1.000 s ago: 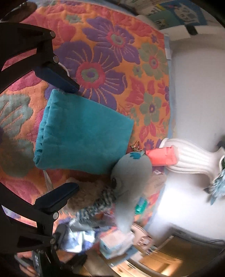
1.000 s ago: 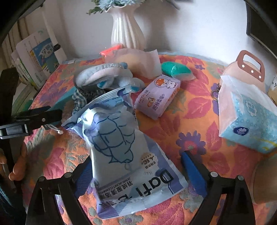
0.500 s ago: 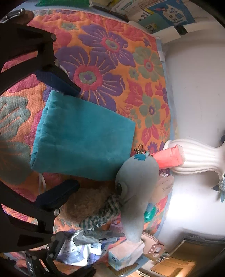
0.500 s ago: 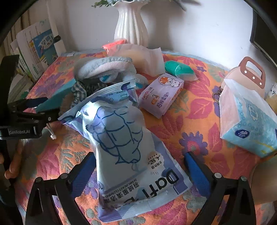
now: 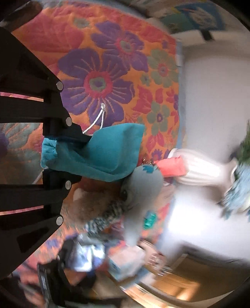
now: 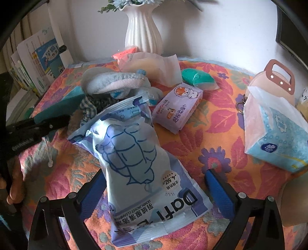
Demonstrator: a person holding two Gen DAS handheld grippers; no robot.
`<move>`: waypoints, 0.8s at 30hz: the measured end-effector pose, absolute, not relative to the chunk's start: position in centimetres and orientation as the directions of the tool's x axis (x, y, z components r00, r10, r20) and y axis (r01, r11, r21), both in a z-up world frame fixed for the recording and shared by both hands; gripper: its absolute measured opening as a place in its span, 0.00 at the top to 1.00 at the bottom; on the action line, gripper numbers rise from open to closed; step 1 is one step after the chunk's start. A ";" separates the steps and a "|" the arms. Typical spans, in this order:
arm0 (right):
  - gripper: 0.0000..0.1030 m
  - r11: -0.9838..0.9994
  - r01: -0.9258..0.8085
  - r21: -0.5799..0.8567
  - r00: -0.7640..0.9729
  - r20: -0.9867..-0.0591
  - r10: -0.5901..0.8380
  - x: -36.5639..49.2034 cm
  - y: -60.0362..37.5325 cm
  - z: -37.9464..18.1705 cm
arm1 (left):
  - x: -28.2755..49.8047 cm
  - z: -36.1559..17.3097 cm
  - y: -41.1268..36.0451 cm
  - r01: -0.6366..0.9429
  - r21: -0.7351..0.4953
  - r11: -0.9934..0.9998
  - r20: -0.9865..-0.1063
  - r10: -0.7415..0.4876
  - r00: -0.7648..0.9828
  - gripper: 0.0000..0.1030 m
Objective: Organize soft objects
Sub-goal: 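Lift the teal cloth with the left tool while the right tool lifts the Dafi bag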
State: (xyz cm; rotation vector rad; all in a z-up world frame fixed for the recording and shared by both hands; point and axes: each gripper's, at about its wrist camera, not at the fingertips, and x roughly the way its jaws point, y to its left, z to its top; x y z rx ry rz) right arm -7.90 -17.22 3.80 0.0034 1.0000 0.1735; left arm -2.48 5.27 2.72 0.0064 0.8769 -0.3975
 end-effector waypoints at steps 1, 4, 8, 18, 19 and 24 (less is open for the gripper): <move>0.02 0.985 -0.144 0.095 0.527 -0.835 0.158 -7.9 -17.3 3.8 | -2.5 2.8 6.1 0.333 -0.207 0.920 -0.738 -0.370 0.564 0.84; 0.02 0.979 -0.142 0.150 0.528 -0.824 0.203 -7.8 -17.9 4.0 | -2.9 3.0 8.1 0.293 -0.308 0.905 -0.707 -0.424 0.566 0.84; 0.33 0.960 -0.145 0.240 0.543 -0.792 0.280 -7.7 -18.4 4.3 | -4.4 4.0 9.5 0.277 -0.367 0.888 -0.643 -0.457 0.615 0.84; 0.44 0.948 -0.167 0.272 0.532 -0.784 0.319 -10.2 -17.2 5.0 | -5.7 4.2 8.1 0.313 -0.306 0.899 -0.633 -0.438 0.639 0.84; 0.44 0.950 -0.173 0.259 0.537 -0.784 0.312 -10.7 -17.1 5.2 | -5.8 4.2 7.9 0.319 -0.294 0.901 -0.632 -0.433 0.642 0.84; 0.42 0.973 -0.160 0.166 0.553 -0.802 0.227 -11.7 -16.4 4.7 | -6.0 4.1 7.5 0.329 -0.265 0.906 -0.639 -0.421 0.644 0.84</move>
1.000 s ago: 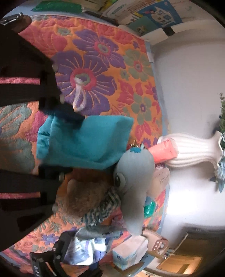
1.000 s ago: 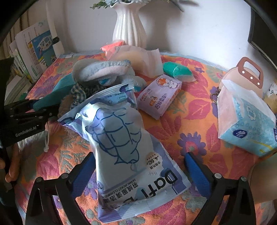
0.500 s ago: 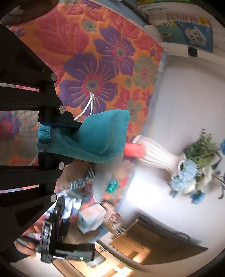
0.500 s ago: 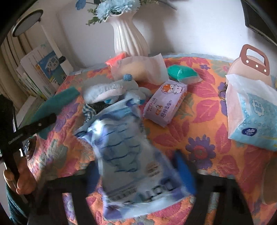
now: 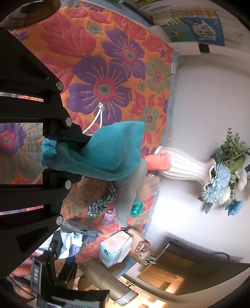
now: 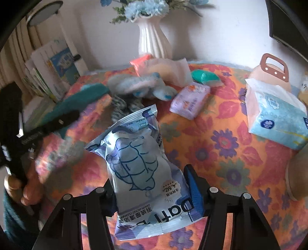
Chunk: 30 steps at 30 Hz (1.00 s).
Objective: Organize soft objects
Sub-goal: 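Lift the teal cloth with the left tool while the right tool lifts the Dafi bag, then carry both items to the glass table and open both tools over it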
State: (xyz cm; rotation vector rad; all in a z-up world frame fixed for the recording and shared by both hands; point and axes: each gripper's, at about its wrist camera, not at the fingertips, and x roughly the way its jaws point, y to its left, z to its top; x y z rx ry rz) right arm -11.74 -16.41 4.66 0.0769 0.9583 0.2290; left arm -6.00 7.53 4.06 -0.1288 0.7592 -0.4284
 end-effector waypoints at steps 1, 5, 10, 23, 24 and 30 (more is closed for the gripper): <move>0.39 0.973 -0.160 0.165 0.549 -0.804 0.226 -11.7 -16.4 4.5 | -6.0 4.0 7.6 0.330 -0.270 0.904 -0.638 -0.425 0.642 0.84; 0.35 0.983 -0.165 0.082 0.555 -0.816 0.161 -11.6 -15.1 4.1 | -5.9 4.0 7.6 0.330 -0.282 0.901 -0.641 -0.433 0.634 0.84; 0.38 0.985 -0.172 -0.016 0.576 -0.813 0.087 -11.8 -13.6 3.9 | -6.2 4.0 7.1 0.348 -0.256 0.902 -0.642 -0.428 0.637 0.84; 0.45 0.989 -0.107 0.105 0.603 -0.784 0.149 -14.6 -15.6 5.7 | -7.1 4.8 6.8 0.390 -0.271 0.880 -0.612 -0.471 0.635 0.84; 0.45 0.989 -0.100 0.107 0.604 -0.784 0.146 -14.9 -15.8 6.0 | -7.5 5.0 6.9 0.401 -0.299 0.866 -0.599 -0.497 0.627 0.84; 0.45 0.983 -0.035 0.180 0.596 -0.786 0.166 -18.5 -18.9 8.1 | -10.7 6.2 5.1 0.462 -0.344 0.817 -0.560 -0.574 0.597 0.84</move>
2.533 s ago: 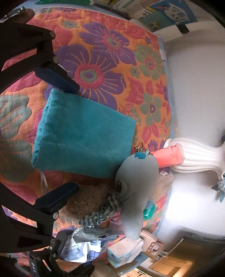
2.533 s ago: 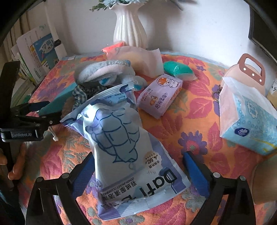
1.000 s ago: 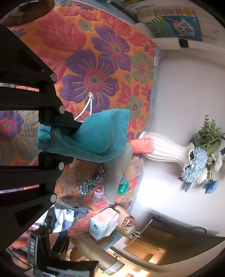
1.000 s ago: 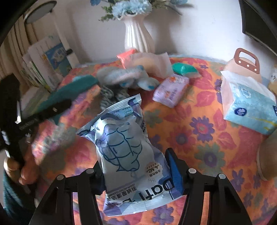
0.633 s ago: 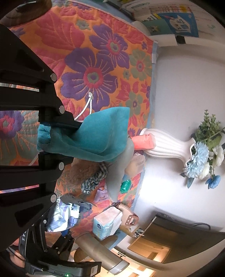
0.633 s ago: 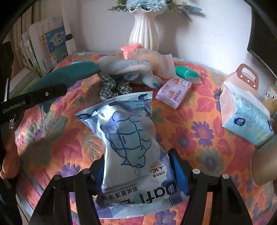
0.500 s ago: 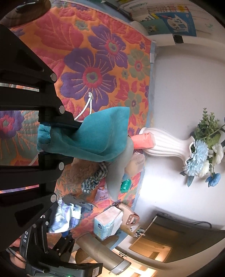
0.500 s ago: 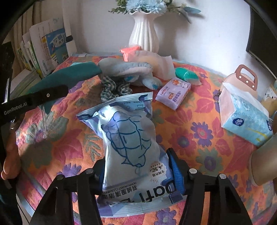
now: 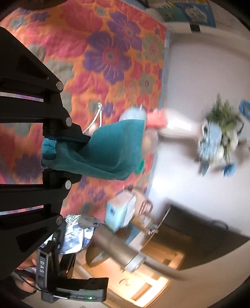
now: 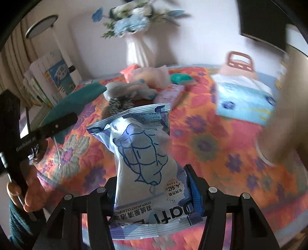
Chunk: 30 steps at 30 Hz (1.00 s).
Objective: Organize soft objects
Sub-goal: 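Carry both items to the glass table and open both tools over it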
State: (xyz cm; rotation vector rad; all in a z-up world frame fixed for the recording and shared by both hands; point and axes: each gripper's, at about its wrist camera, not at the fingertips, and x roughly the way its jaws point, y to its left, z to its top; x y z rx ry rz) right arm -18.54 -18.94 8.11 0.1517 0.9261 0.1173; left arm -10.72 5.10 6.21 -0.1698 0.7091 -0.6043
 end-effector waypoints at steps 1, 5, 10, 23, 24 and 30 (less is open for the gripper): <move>0.45 0.983 -0.021 0.181 0.592 -0.790 0.158 -19.2 -19.5 8.3 | -11.2 6.4 4.5 0.476 -0.345 0.809 -0.559 -0.585 0.588 0.84; 0.45 0.976 0.029 0.214 0.571 -0.805 0.160 -22.2 -22.9 9.3 | -13.4 7.6 1.2 0.553 -0.349 0.757 -0.546 -0.643 0.536 0.84; 0.45 0.961 0.083 0.265 0.571 -0.802 0.173 -26.1 -29.3 11.5 | -16.3 9.1 -4.5 0.675 -0.314 0.667 -0.551 -0.707 0.443 0.84; 0.45 0.905 0.336 0.261 0.721 -0.690 -0.068 -34.4 -45.2 18.2 | -24.0 13.5 -22.5 0.872 -0.276 0.403 -0.546 -0.813 0.203 0.84; 0.45 0.893 0.349 0.285 0.733 -0.676 -0.071 -34.5 -46.6 18.5 | -24.3 13.8 -23.8 0.876 -0.268 0.401 -0.547 -0.812 0.204 0.84; 0.45 0.828 0.418 0.375 0.766 -0.634 -0.100 -31.7 -52.6 19.4 | -22.9 15.4 -31.2 0.852 -0.224 0.474 -0.549 -0.784 0.291 0.84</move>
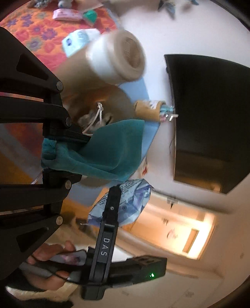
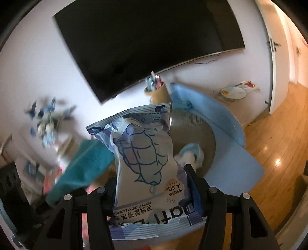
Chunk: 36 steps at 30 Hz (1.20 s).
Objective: Organize soft objects
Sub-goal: 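Carry both items to the glass table and open both tools over it, then swing both tools back over the bed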
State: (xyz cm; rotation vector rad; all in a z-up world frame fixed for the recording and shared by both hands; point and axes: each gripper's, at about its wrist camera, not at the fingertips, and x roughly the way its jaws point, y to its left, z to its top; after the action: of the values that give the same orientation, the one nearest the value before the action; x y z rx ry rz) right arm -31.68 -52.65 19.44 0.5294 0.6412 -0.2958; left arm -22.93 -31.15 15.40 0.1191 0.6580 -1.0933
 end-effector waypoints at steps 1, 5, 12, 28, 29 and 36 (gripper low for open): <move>0.45 0.818 0.430 0.382 0.766 -0.634 -0.106 -31.0 -53.5 19.4 | -22.5 15.4 -32.1 0.841 -0.213 0.497 -0.552 -0.772 0.316 0.84; 0.45 0.776 0.508 0.374 0.718 -0.682 -0.141 -26.6 -56.6 17.8 | -21.5 14.8 -35.9 0.813 -0.122 0.569 -0.561 -0.715 0.417 0.83; 0.42 0.728 0.549 0.411 0.670 -0.738 -0.088 -21.2 -60.9 14.9 | -20.2 12.9 -41.1 0.767 0.041 0.641 -0.584 -0.607 0.539 0.51; 0.36 0.721 0.501 0.479 0.734 -0.677 -0.060 -28.4 -60.5 17.2 | -25.4 14.0 -38.7 0.835 0.137 0.533 -0.497 -0.692 0.523 0.18; 0.36 0.725 0.492 0.482 0.743 -0.667 -0.060 -29.6 -59.9 17.5 | -26.2 14.4 -37.5 0.847 0.128 0.516 -0.494 -0.707 0.506 0.18; 0.35 0.800 0.439 0.409 0.714 -0.699 -0.035 -33.7 -55.0 16.9 | -28.0 15.4 -25.9 0.866 0.006 0.501 -0.512 -0.742 0.433 0.18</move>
State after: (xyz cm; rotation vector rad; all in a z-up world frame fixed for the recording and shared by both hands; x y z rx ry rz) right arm -33.69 -54.96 16.95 0.5960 0.7357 -0.2804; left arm -28.01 -25.92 15.37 0.2864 0.4833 -1.0186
